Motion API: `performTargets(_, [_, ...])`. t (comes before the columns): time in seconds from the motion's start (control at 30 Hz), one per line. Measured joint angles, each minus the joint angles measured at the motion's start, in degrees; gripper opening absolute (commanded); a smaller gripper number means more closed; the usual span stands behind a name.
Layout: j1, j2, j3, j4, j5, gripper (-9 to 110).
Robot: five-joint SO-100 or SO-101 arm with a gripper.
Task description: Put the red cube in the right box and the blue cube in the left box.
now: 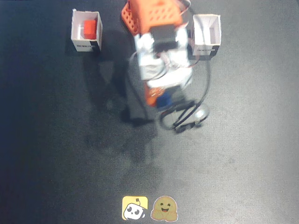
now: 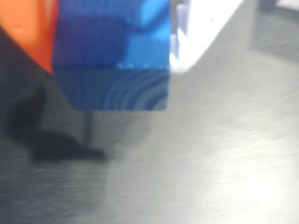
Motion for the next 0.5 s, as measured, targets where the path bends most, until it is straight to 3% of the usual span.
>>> performTargets(0.5, [-19.2, 11.4, 10.9, 2.0, 9.8, 12])
